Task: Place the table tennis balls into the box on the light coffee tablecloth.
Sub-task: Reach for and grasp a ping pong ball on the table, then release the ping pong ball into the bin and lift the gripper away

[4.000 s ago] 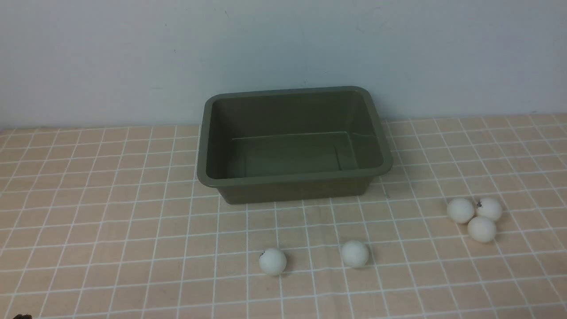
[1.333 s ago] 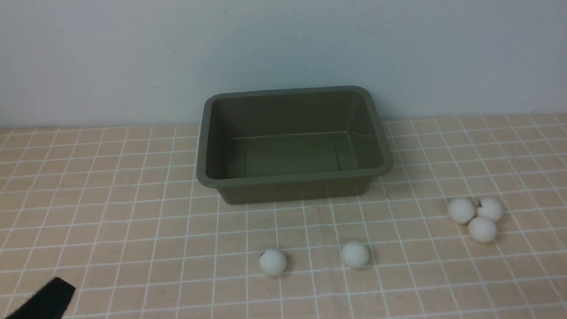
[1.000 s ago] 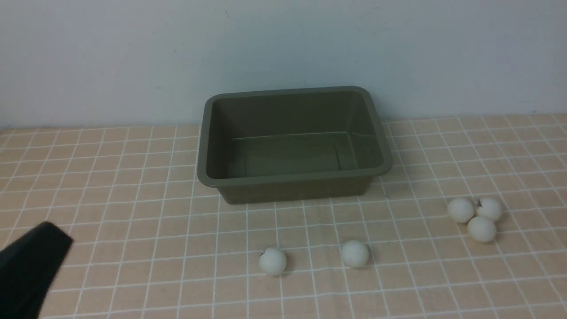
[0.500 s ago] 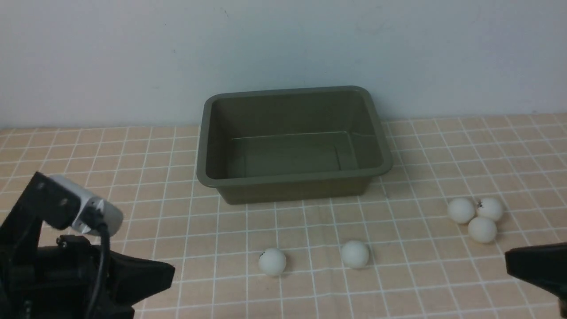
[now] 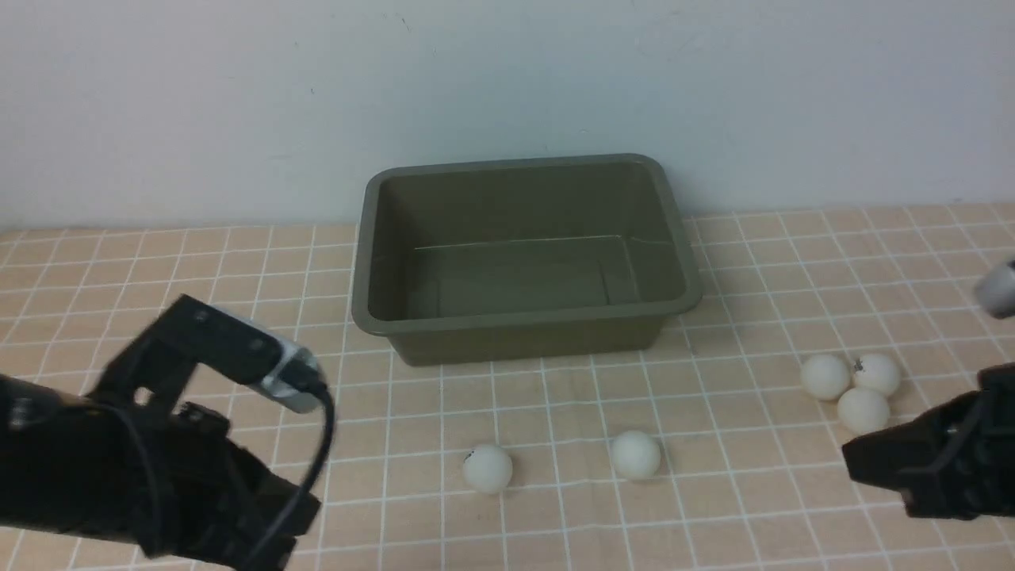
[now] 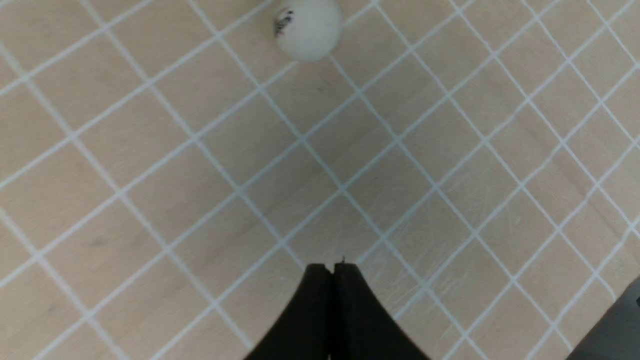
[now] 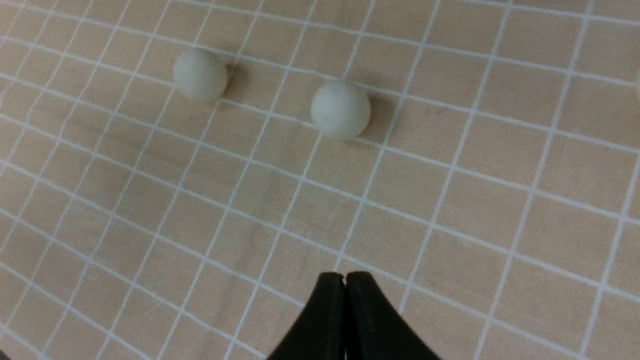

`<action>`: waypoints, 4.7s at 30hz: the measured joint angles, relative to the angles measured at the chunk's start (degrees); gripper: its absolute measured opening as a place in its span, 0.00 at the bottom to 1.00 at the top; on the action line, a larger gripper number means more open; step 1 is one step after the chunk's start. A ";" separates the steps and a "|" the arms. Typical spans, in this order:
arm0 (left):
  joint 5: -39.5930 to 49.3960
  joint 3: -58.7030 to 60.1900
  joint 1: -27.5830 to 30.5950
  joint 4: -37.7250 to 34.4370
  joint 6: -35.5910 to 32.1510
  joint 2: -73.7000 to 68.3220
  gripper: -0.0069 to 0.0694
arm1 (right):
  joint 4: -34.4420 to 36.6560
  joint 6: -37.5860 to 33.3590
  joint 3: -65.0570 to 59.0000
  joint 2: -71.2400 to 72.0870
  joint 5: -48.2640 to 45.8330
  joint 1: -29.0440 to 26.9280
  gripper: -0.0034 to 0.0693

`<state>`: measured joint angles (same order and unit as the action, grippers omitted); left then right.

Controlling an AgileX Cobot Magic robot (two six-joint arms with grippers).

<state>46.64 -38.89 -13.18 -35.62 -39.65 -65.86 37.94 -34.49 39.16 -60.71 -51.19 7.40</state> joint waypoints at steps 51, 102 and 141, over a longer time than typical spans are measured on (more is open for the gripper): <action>0.52 -15.95 -2.52 28.25 29.39 -18.30 0.00 | -17.54 24.48 33.32 -49.44 0.99 18.14 0.55; -7.86 -16.02 -7.76 -0.49 -1.70 -27.46 0.18 | -28.10 25.57 66.50 -59.58 -2.91 18.14 0.53; -20.45 -16.55 -11.37 -15.52 -22.80 -37.57 0.72 | -29.40 28.39 80.77 -71.98 -6.39 16.35 0.53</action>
<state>26.19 -55.44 -24.56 -51.14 -62.45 -103.43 8.54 -6.10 119.93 -132.69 -57.58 23.75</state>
